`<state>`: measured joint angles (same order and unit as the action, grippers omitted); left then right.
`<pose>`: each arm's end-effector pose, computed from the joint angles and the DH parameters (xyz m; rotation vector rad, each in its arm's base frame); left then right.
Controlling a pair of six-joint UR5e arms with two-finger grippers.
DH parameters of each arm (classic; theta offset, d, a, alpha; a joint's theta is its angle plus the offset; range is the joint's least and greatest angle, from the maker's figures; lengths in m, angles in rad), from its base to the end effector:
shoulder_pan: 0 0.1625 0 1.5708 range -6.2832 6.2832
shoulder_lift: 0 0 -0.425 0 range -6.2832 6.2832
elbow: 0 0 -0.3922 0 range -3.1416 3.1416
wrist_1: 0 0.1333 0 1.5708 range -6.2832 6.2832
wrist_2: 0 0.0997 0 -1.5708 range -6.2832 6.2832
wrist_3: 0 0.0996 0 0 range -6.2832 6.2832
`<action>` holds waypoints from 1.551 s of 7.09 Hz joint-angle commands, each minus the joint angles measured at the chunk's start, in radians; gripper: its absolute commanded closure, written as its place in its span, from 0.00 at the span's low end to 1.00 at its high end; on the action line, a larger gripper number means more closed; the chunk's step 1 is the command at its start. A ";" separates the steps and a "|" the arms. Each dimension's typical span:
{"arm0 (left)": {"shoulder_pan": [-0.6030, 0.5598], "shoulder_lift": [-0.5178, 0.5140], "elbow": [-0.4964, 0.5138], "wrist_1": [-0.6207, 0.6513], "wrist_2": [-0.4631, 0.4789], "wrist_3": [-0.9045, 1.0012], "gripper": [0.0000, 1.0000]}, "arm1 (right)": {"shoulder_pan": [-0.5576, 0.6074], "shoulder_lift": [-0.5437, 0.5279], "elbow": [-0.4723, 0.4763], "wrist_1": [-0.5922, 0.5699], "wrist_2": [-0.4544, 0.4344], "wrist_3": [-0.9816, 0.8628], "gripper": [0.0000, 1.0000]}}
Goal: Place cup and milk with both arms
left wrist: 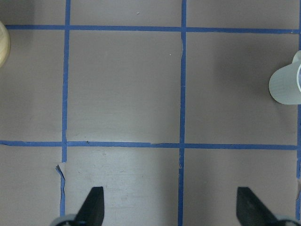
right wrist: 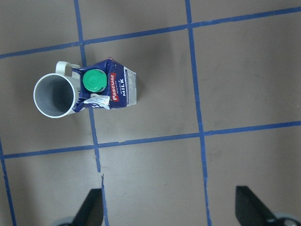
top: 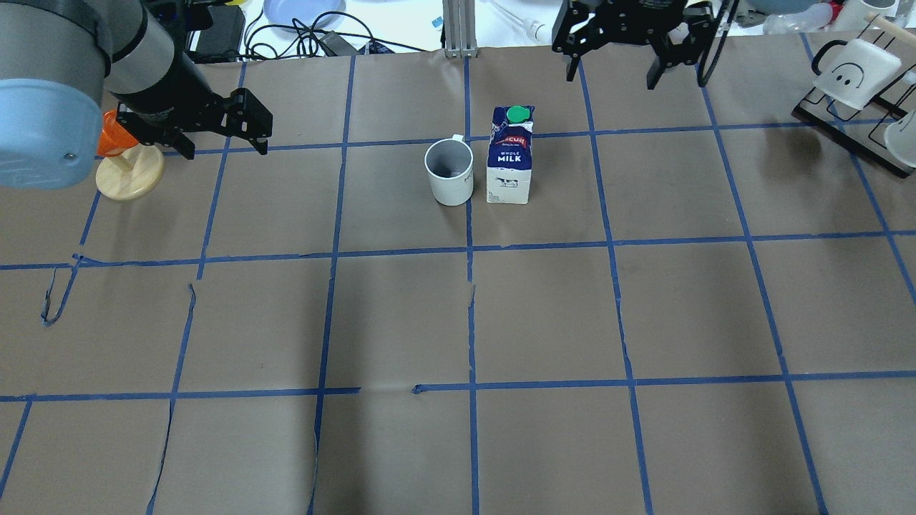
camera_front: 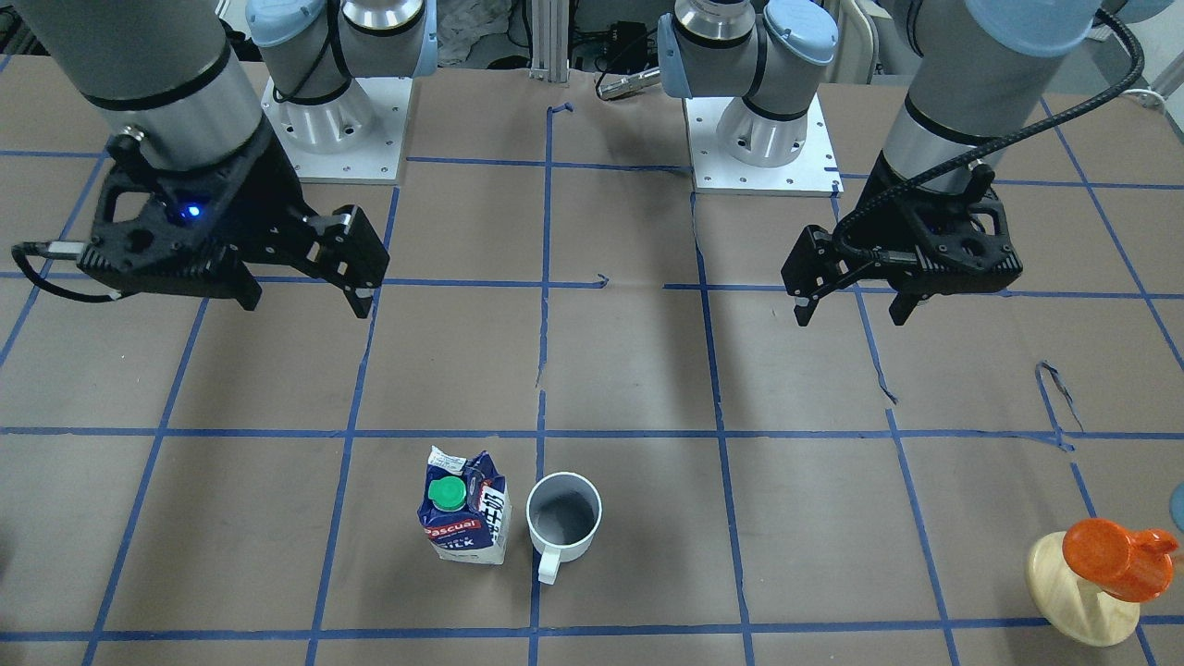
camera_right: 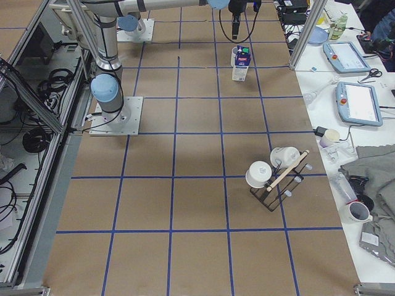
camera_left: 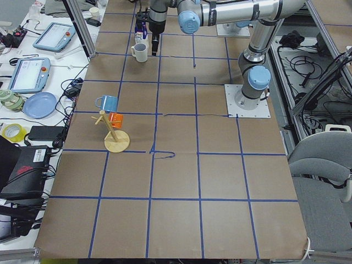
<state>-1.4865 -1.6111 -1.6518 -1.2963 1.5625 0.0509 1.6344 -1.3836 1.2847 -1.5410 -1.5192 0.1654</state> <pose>-0.0899 -0.5296 0.4565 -0.0513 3.1299 -0.2406 0.1748 -0.5657 0.5265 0.1540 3.0771 -0.0967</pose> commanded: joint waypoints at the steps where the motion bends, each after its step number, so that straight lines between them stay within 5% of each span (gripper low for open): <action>1: 0.000 -0.019 0.006 0.015 0.004 0.010 0.00 | -0.018 -0.040 0.033 0.015 -0.047 -0.076 0.00; 11: -0.003 -0.003 -0.005 0.017 0.002 0.000 0.00 | -0.018 -0.040 0.048 -0.068 -0.049 -0.076 0.00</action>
<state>-1.4895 -1.6183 -1.6562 -1.2783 1.5628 0.0508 1.6167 -1.4238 1.3327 -1.6104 -1.5678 0.0886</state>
